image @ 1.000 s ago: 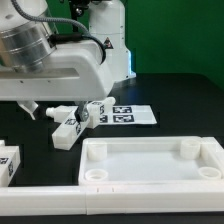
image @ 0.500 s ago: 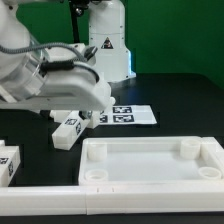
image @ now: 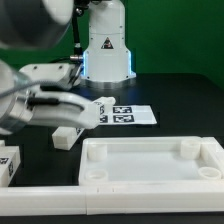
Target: Assemble desk
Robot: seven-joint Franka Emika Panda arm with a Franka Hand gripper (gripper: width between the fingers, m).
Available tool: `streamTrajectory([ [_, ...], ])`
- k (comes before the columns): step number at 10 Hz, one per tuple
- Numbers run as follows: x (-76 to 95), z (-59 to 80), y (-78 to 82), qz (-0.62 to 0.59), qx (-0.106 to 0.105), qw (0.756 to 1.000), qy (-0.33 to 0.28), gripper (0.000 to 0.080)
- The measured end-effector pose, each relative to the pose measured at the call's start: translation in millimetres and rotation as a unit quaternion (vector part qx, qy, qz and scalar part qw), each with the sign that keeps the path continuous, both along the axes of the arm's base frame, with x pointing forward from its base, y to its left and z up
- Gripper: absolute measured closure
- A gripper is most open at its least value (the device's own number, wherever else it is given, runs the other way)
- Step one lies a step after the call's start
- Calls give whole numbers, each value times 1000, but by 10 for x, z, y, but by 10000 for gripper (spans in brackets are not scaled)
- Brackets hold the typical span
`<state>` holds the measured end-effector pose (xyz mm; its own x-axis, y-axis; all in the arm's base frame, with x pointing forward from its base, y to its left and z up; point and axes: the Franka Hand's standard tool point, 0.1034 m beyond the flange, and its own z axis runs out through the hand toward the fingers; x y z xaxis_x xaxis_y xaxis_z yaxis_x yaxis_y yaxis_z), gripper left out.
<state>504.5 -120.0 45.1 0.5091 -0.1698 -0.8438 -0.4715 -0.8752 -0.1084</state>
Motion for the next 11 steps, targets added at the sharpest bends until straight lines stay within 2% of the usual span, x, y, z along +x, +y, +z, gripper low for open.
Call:
streamTrajectory([
  [3,1,4,19,1,0,1000,0,150],
  [5,-88,-91,65,4,-3,1000,-12,150],
  [7,-253,-171,189,6,-9,1000,-14,150],
  [10,-275,-218,230,9,-10,1000,-17,150],
  [11,-275,-219,231,9,-10,1000,-17,272],
])
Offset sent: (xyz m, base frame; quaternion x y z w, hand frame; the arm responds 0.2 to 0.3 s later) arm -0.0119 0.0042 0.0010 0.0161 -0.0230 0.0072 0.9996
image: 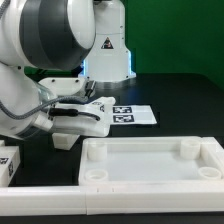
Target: Assemble desk
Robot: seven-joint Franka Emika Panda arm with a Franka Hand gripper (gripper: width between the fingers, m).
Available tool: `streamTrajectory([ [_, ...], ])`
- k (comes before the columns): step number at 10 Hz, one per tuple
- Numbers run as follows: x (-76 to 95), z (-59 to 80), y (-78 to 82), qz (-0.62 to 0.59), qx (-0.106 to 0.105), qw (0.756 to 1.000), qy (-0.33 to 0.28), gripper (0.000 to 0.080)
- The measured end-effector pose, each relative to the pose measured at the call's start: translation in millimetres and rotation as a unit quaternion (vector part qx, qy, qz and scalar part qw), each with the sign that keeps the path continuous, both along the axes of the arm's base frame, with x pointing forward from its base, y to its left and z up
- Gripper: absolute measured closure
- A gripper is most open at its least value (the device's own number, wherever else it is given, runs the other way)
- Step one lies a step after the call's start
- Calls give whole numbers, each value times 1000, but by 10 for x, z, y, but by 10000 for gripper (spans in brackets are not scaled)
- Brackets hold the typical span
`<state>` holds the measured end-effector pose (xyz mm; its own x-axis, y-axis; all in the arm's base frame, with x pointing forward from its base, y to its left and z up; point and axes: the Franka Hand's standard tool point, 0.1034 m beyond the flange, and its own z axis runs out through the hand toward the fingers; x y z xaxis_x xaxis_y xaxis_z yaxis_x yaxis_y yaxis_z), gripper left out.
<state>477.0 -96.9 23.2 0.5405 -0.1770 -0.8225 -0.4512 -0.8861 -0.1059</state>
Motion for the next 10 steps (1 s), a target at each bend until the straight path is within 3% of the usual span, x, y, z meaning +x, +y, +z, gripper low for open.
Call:
streamTrajectory([
  [1,-1,-1,0,0,0,1000,0,423],
  [2,-3,1,2,0,0,1000,1,520],
  [5,-2,4,4,0,0,1000,1,520],
  [6,17,95,55,1,-1,1000,4,520],
  [8,-68,307,398,5,-20,1000,12,520],
  [9,-166,370,591,8,-35,999,18,520],
  [10,-190,416,744,23,-37,999,17,518],
])
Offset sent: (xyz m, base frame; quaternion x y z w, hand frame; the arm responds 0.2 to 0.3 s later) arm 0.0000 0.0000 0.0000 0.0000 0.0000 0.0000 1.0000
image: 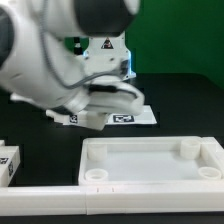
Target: Assemble desk
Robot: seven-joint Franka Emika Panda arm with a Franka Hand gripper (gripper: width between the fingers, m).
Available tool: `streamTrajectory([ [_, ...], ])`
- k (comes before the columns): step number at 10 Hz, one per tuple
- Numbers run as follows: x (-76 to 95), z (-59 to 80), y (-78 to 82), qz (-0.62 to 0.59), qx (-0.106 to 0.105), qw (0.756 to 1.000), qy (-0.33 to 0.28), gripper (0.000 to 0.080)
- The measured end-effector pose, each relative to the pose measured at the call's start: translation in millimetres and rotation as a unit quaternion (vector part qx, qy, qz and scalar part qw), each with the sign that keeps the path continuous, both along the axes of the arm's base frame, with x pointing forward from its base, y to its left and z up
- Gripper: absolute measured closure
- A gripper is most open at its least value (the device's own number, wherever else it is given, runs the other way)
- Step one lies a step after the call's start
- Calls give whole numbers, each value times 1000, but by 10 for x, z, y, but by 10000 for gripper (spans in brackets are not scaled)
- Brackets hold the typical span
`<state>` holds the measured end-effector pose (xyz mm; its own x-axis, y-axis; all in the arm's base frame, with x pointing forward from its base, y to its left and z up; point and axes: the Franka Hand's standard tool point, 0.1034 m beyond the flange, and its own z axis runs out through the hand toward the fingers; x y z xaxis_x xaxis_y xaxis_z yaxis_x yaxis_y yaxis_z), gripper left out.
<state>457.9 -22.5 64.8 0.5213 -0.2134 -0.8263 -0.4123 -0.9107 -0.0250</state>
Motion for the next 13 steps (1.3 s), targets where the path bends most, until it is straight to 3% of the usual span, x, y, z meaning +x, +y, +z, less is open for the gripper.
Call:
streamTrajectory([
  [4,-15,-44,-6,2,2,1000,0,518],
  [5,-32,-173,126,5,-16,1000,-25,518],
  [6,-161,-295,343,20,-20,999,-40,518],
  [8,-255,-437,509,33,-24,998,-40,518],
  [10,-325,-446,622,37,-29,998,-33,518],
  [13,-337,-443,619,37,-28,999,-28,518],
])
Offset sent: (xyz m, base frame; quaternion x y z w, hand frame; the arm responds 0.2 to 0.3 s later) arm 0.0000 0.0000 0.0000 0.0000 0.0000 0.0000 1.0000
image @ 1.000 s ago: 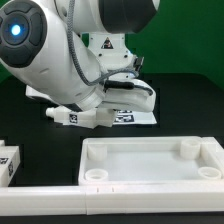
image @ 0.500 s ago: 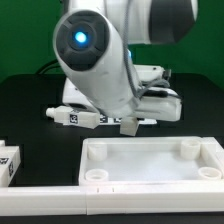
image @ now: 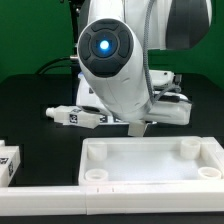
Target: Assemble desk
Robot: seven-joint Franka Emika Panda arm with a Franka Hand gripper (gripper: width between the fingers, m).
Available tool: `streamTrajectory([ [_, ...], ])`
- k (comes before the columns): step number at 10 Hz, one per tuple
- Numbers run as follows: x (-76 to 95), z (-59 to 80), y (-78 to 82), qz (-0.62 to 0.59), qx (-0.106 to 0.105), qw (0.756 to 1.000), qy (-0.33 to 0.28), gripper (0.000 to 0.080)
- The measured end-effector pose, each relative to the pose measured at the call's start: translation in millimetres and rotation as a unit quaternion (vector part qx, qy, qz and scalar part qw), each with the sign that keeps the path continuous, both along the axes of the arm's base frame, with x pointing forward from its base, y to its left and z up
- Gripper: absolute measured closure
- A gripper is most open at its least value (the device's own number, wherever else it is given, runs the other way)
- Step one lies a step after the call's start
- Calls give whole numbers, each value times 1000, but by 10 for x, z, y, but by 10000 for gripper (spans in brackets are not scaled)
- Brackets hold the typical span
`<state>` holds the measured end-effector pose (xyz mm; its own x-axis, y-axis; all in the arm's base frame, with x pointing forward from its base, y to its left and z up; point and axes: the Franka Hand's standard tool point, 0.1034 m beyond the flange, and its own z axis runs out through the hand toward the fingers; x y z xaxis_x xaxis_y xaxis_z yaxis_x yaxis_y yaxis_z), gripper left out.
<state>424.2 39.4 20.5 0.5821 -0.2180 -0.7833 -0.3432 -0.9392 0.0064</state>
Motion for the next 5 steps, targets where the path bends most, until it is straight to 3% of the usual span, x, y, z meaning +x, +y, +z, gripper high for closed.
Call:
streamTrajectory([
  [1,-6,23,-24,-1,3,1000,15,518],
  [2,40,92,-70,-4,9,999,34,332],
  [3,60,117,-105,-3,21,997,72,332],
  [4,89,92,-149,-5,34,993,111,187],
  [5,109,61,-189,-7,44,989,139,161],
])
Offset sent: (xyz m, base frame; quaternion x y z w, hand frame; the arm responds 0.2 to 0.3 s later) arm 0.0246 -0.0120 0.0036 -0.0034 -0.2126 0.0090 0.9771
